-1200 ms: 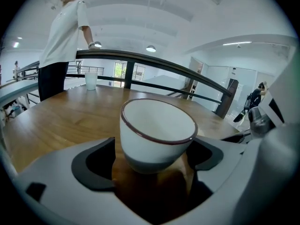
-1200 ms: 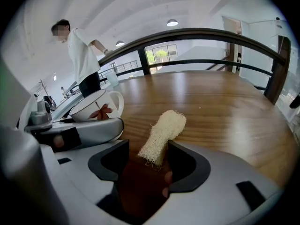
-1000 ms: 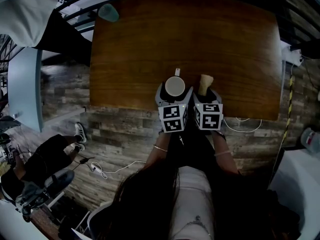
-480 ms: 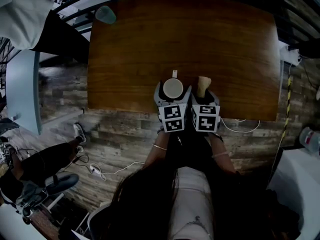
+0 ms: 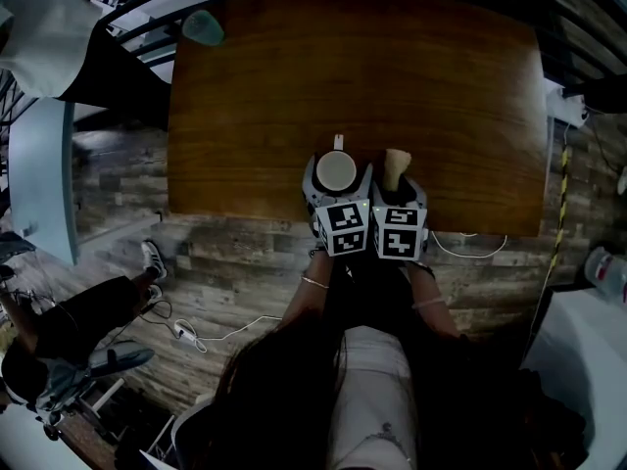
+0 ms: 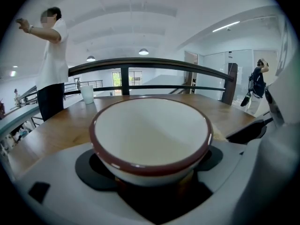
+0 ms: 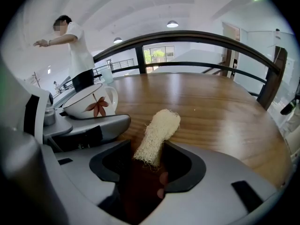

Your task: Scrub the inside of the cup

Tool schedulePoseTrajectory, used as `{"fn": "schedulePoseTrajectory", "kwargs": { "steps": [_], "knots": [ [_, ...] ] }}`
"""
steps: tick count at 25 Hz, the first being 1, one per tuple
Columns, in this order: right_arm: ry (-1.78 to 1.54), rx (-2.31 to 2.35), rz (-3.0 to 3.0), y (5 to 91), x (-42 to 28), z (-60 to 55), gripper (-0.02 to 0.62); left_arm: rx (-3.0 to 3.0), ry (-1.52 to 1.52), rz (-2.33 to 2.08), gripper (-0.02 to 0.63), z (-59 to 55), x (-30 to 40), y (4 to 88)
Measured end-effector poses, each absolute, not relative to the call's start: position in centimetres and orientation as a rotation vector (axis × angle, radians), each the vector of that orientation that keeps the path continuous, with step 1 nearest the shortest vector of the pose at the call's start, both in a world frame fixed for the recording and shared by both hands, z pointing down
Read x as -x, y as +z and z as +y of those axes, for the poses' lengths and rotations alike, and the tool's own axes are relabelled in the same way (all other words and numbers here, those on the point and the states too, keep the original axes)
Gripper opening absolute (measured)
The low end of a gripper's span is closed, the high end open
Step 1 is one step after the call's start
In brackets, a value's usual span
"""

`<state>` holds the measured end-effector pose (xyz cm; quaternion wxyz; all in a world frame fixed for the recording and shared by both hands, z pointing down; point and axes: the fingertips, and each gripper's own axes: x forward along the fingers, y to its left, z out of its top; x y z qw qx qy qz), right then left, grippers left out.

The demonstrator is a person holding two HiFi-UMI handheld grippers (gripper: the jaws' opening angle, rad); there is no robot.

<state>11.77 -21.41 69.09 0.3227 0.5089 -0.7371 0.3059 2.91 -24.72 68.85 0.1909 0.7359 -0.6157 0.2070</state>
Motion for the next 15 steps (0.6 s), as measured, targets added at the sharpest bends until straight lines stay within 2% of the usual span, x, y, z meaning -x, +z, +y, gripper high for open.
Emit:
{"fn": "schedulePoseTrajectory", "kwargs": {
  "steps": [2,3,6,15],
  "knots": [
    [0.793,-1.35,-1.921,69.2,-12.0,-21.6,0.217,-2.058,0.58,-1.745,0.446,-24.9,-2.6,68.9],
    [0.788,-1.357,-1.913,69.2,-12.1,-21.8,0.199,-2.054,0.578,-1.752,0.416,-25.0,-2.4,68.9],
    [0.771,-1.379,-1.893,69.2,-12.6,-21.9,0.143,-2.049,0.572,-1.76,0.411,-25.1,-2.2,68.8],
    [0.787,-1.382,-1.883,69.3,-13.2,-21.9,0.097,-2.087,0.506,-1.794,0.407,-25.5,-1.4,67.1]
  ]
}}
